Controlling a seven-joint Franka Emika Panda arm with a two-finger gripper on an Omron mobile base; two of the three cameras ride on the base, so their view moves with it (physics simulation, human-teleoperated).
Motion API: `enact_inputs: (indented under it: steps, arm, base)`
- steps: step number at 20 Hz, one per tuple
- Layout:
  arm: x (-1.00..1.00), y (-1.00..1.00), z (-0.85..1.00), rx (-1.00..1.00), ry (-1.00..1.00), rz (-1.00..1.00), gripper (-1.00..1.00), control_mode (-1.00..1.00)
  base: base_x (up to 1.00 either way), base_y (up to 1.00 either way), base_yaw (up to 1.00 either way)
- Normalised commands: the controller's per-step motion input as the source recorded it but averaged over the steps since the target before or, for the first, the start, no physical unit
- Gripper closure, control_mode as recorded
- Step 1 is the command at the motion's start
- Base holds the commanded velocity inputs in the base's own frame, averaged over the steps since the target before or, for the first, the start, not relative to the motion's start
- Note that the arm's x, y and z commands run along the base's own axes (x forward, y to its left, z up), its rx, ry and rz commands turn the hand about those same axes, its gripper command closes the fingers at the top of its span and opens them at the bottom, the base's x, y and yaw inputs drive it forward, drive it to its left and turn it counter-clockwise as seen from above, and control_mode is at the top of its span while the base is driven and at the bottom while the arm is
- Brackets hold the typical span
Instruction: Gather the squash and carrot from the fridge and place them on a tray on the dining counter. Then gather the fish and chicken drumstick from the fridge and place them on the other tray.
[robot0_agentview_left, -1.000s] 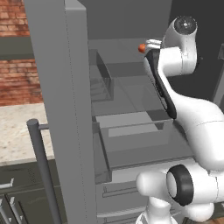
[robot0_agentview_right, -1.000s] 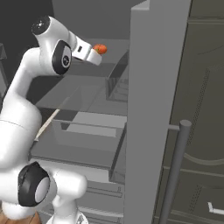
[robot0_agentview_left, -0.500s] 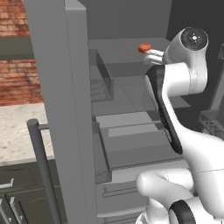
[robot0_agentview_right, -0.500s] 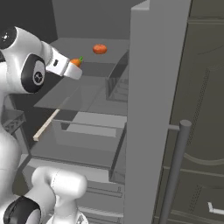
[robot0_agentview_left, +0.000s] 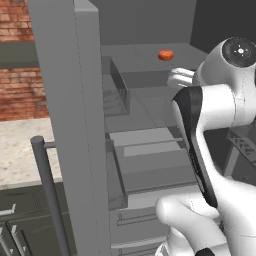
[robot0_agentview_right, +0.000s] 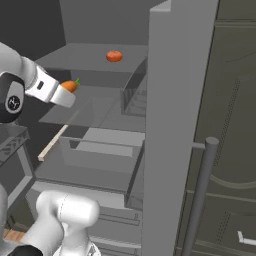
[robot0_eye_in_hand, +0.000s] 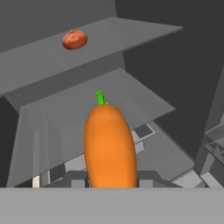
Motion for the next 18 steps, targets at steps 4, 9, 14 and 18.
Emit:
enact_inputs:
  steps: [4, 9, 14, 18]
  arm:
    - [-0.75, 0.01, -0.02, 0.01, 0.07, 0.05, 1.0, -1.0]
    - [-0.45, 0.0, -0.1, 0.0, 0.02, 0.02, 1.0, -1.0]
    - [-0.01, 0.03, 0.0, 0.0, 0.0, 0.0, 1.0, -1.0]
    - [-0.05, 0.0, 0.0, 0.0, 0.0, 0.0, 1.0, -1.0]
  base:
    - [0.0, 0.0, 0.0]
    - [0.0, 0.0, 0.0]
    - [0.0, 0.0, 0.0]
    - [0.0, 0.0, 0.0]
